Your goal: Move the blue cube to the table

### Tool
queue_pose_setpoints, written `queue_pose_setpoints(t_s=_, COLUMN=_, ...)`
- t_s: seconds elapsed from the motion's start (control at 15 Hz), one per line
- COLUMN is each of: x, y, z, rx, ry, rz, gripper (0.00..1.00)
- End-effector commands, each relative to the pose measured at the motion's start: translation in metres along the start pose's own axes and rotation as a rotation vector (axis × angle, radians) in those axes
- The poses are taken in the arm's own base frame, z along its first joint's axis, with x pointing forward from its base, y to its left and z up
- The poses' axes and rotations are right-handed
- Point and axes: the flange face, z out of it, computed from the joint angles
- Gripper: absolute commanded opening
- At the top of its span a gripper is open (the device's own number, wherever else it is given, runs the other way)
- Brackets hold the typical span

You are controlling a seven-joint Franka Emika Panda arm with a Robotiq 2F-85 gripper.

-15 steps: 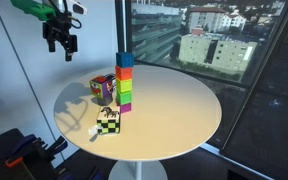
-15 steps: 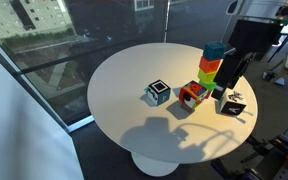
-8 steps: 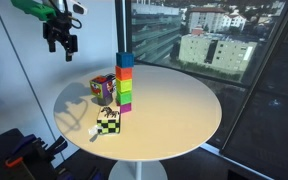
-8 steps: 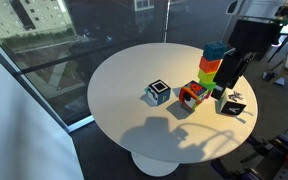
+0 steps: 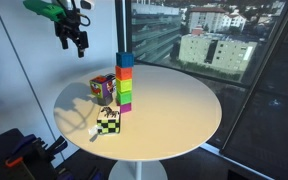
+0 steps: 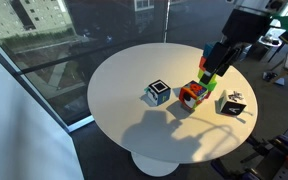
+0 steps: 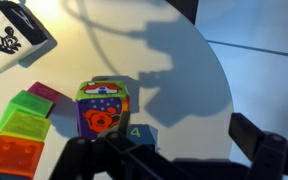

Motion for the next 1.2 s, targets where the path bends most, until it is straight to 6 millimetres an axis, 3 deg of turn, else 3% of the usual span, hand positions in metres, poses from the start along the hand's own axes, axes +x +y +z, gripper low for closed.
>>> queue_pose_setpoints(t_s=0.0, x=0.019, y=0.009, z=-0.016, rx=-0.048, ry=0.060, rz=0.012, gripper=1.00)
queue_pose_setpoints(t_s=0.47, x=0.054, y=0.038, z=-0.046, rx=-0.210, ry=0.143, rz=0.021, gripper=1.00)
queue_pose_setpoints(t_s=1.13, x=0.091, y=0.067, z=-0.067, rx=-0.358, ry=0.095, rz=0.105, gripper=1.00)
